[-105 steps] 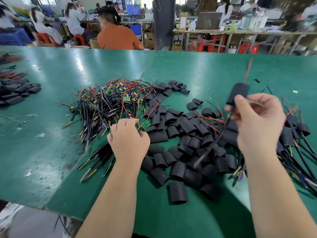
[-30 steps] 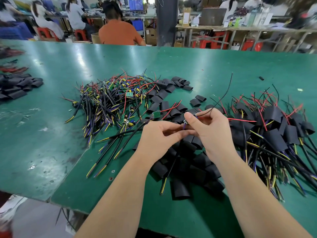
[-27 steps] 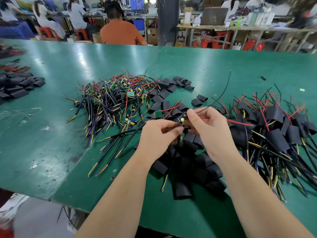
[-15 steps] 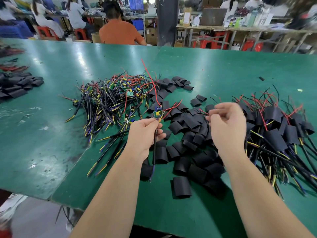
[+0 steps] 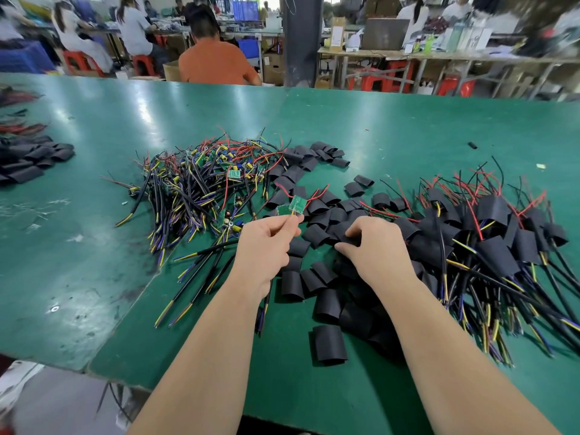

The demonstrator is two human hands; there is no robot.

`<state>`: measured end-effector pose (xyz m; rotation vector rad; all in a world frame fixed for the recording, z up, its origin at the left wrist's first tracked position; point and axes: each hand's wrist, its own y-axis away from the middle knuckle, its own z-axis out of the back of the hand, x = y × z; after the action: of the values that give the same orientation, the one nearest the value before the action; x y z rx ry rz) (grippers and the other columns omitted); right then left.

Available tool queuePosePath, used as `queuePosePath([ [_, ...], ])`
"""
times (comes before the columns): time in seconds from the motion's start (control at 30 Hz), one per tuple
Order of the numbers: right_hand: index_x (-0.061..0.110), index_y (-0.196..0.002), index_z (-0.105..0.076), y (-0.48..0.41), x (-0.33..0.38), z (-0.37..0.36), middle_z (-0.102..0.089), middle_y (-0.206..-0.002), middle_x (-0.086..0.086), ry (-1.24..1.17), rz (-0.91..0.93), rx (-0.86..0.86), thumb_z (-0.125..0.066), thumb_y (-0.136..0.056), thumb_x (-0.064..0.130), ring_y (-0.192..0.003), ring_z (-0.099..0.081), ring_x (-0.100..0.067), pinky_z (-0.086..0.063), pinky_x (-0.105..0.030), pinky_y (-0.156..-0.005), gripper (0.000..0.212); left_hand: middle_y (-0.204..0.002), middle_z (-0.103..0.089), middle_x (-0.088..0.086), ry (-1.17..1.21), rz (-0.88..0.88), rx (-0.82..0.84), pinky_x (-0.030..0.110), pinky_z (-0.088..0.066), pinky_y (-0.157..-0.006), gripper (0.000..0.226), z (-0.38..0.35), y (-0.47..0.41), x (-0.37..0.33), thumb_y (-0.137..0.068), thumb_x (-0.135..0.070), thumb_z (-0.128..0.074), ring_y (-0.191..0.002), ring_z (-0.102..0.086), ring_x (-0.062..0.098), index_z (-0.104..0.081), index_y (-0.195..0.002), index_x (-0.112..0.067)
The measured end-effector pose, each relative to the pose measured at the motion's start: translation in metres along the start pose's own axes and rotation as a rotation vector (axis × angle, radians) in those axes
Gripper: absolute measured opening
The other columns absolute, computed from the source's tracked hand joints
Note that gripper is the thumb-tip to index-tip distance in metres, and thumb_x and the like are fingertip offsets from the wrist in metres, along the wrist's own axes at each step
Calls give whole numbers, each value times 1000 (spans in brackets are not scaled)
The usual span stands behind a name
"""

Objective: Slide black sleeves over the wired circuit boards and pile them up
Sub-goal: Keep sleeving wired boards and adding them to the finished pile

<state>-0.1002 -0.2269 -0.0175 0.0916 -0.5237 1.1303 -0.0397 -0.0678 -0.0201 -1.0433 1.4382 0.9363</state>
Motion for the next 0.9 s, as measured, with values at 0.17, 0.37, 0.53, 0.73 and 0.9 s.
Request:
queuePosePath([
  [0.17,11,-100,-60,1,1,-2,-64,-93,-5,-90,-35,-72,-73,-82,22,-94,-57,-25,-46,-32,-78,25,-64,-63,-8,67,-105,6,15,-21,-37,18,-3,2,-4,-92,-13,-61,-42,-24,5,-74,-90,-24],
  [0.37,15,-125,-60,-5,-2,6,-63,-94,6,-733,-169,-121,-76,-79,12,-88,-60,-12,-46,-24,-77,48,-66,-66,-13,30,-306,30,5,-30,-43,14,-3,4,-5,-91,-4,-59,-40,-39,-4,-71,-95,-9],
  [0.53,3,-106,-64,-3,-4,29,-55,-84,-8,-1853,-338,220,-49,-82,0,-68,-58,-17,-50,-23,-58,29,-81,-66,-8,-183,-456,42,10,-45,-73,14,-7,8,-4,-86,1,-64,-73,-60,-4,-72,-91,-9],
  [0.73,8,-92,-50,5,0,32,-45,-69,-7,-1919,-249,378,-31,-55,-7,-54,-37,-19,-37,-25,-48,45,-86,-64,-3,-564,-686,-25,13,-42,-71,18,-8,9,0,-89,-11,-62,-77,-56,5,-73,-100,-2],
  [0.9,15,-119,-62,2,1,30,-47,-69,-2,-1868,-59,413,-66,-71,11,-52,-34,-13,-34,-23,-48,48,-86,-62,-4,-837,-783,-17,29,-47,-61,20,-9,12,1,-89,-12,-62,-74,-55,14,-72,-104,-7],
])
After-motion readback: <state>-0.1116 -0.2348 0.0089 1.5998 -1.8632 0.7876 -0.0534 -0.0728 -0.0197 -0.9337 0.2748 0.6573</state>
